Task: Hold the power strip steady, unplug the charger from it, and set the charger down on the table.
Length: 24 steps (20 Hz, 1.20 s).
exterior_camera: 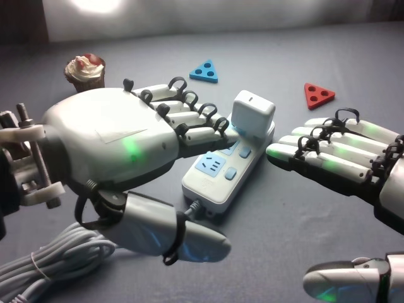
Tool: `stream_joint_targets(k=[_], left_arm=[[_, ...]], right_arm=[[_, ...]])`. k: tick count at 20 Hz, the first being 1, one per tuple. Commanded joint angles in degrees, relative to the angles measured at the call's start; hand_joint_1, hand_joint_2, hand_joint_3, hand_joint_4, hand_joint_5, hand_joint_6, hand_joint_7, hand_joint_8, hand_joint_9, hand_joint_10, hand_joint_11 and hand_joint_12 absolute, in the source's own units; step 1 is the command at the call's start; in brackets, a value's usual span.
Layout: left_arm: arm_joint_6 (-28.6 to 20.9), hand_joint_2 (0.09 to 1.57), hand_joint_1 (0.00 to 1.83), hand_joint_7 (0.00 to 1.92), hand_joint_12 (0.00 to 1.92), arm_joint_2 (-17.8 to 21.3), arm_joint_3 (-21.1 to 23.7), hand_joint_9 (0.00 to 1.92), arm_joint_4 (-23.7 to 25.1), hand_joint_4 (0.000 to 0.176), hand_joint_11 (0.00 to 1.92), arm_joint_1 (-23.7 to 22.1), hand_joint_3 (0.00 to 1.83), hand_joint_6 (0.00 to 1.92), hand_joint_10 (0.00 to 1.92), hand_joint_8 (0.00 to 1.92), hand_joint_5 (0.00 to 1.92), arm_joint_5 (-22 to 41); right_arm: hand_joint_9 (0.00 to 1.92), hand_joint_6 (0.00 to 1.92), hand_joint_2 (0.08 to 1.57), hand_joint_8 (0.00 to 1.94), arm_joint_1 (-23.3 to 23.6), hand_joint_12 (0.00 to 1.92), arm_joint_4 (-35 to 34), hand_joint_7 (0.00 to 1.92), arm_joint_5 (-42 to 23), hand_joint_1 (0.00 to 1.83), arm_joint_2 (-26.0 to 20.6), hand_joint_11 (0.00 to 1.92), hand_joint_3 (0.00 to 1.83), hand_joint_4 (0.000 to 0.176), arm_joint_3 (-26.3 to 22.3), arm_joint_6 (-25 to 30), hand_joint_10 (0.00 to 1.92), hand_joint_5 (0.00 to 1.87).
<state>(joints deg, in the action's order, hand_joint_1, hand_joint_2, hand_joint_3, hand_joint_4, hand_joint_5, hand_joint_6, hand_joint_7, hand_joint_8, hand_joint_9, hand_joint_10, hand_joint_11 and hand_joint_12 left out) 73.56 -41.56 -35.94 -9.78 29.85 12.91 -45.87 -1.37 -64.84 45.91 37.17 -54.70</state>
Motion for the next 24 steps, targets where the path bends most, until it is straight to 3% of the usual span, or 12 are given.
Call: stream_joint_targets(k=[1, 4, 14, 16, 19, 23, 24], left_arm=[[1.4, 1.00, 0.00, 0.17, 0.28, -0.5, -0.1, 0.16, -1.6, 0.000, 0.01, -0.9, 0.01, 0.00, 0.01, 0.00, 0.16, 5.4], [6.3, 1.00, 0.00, 0.17, 0.27, -2.4, -0.5, 0.15, -6.8, 0.000, 0.00, -1.2, 0.01, 0.00, 0.00, 0.00, 0.16, 4.1], [7.0, 1.00, 0.00, 0.15, 0.26, -10.7, -7.6, 0.14, -7.0, 0.000, 0.01, -0.5, 0.00, 0.00, 0.00, 0.00, 0.16, -1.5], [7.1, 1.00, 0.00, 0.17, 0.27, -12.4, -8.7, 0.15, -7.2, 0.000, 0.01, 0.0, 0.00, 0.00, 0.00, 0.01, 0.17, -2.2], [7.1, 1.00, 0.00, 0.16, 0.26, -14.1, -10.1, 0.13, -7.4, 0.000, 0.01, 0.6, 0.00, 0.00, 0.00, 0.00, 0.17, -2.2], [7.2, 1.00, 0.00, 0.16, 0.26, -15.8, -11.8, 0.13, -7.3, 0.000, 0.01, 1.4, 0.00, 0.00, 0.00, 0.00, 0.17, -2.0], [7.2, 1.01, 0.00, 0.16, 0.26, -16.4, -12.3, 0.13, -7.3, 0.000, 0.00, 1.9, 0.00, 0.00, 0.00, 0.00, 0.16, -1.3]], right_arm=[[0.15, 0.00, 0.98, 0.00, 0.3, 0.24, 0.9, 0.17, -7.2, 0.03, -0.2, 0.02, 0.00, 0.000, 0.0, 0.3, 0.01, 0.15], [0.16, 0.00, 0.98, 0.00, 0.0, 0.23, 1.4, 0.17, -7.5, 0.00, -0.1, 0.02, 0.00, 0.000, 0.0, 0.3, 0.00, 0.15], [0.18, 0.01, 0.98, 0.01, -0.2, 0.22, 1.6, 0.19, -8.6, 0.14, 0.4, 0.07, 0.00, 0.000, -0.1, 0.3, 0.01, 0.16], [0.17, 0.00, 0.99, 0.00, -0.1, 0.22, 1.6, 0.17, -9.5, 0.21, 0.3, 0.06, 0.00, 0.000, -0.5, 0.3, 0.00, 0.14], [0.16, 0.00, 1.00, 0.00, 0.4, 0.22, 1.3, 0.15, -10.3, 0.50, 0.3, 0.07, 0.00, 0.000, -0.6, 0.3, 0.01, 0.12], [0.16, 0.00, 0.99, 0.00, 0.6, 0.23, 0.7, 0.14, -9.9, 0.56, 0.0, 0.07, 0.00, 0.000, -1.2, 0.5, 0.00, 0.11], [0.15, 0.00, 0.99, 0.00, 0.5, 0.31, 0.5, 0.14, -9.9, 0.67, 0.0, 0.03, 0.00, 0.000, -1.2, 0.5, 0.00, 0.11]])
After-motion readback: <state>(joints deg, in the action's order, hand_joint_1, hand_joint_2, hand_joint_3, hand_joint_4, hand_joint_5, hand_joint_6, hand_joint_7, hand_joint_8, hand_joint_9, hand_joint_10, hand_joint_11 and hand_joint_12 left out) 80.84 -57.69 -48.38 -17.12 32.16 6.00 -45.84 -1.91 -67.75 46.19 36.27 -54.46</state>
